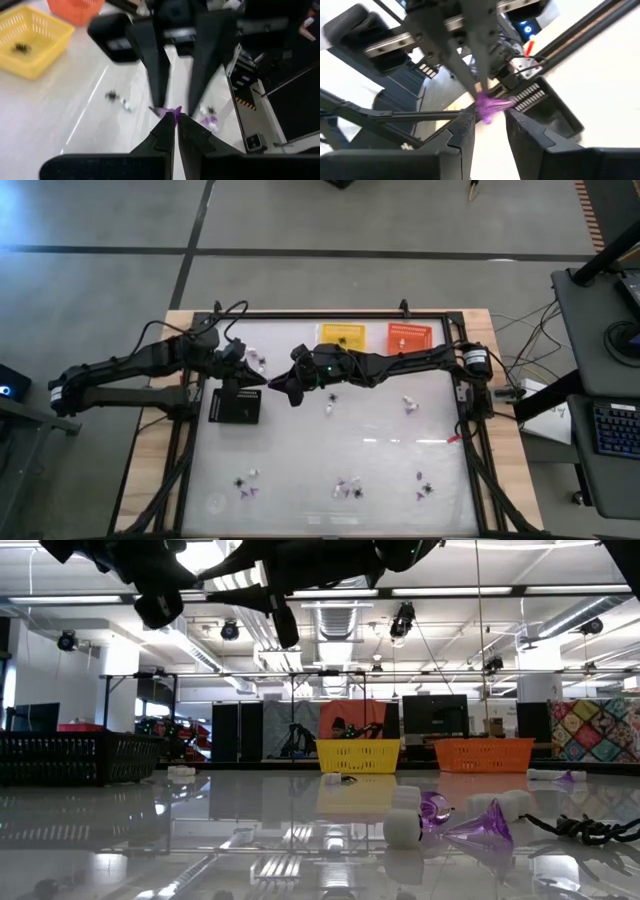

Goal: Sort Halloween decoration
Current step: Put the purple witch hat toy into the black bin

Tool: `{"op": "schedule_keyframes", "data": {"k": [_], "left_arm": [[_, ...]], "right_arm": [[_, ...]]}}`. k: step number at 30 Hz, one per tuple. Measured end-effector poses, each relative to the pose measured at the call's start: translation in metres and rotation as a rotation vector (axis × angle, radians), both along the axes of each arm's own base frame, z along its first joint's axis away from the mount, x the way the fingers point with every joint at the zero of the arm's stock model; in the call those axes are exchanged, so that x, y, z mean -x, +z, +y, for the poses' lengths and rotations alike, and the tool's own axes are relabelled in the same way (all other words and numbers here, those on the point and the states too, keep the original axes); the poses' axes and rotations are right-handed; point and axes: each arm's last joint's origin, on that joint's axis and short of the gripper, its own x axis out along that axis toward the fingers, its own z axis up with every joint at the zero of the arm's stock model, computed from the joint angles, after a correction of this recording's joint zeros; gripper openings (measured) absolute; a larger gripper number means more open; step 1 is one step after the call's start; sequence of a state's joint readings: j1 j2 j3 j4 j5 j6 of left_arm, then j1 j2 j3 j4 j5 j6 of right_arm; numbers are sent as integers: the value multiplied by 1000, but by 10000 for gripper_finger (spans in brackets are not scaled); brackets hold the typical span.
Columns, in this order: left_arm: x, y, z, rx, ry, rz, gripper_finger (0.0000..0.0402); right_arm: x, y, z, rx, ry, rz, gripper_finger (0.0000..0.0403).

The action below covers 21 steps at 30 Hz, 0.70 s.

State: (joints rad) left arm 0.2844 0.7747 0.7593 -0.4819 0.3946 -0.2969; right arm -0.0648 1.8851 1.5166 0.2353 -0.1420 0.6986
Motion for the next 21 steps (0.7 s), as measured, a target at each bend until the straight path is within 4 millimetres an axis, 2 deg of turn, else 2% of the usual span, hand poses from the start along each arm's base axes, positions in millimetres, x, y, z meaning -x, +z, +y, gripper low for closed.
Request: {"op": "schedule_keyframes", "data": {"k": [10,21], "left_arm": [[20,-12,-4,-3,45,184,0],[44,-35,-10,78,66,531,0]], "right_arm": [[1,-1,-5,-2,-7,15,105],[2,-7,-7,-5,-9,71,105]]}}
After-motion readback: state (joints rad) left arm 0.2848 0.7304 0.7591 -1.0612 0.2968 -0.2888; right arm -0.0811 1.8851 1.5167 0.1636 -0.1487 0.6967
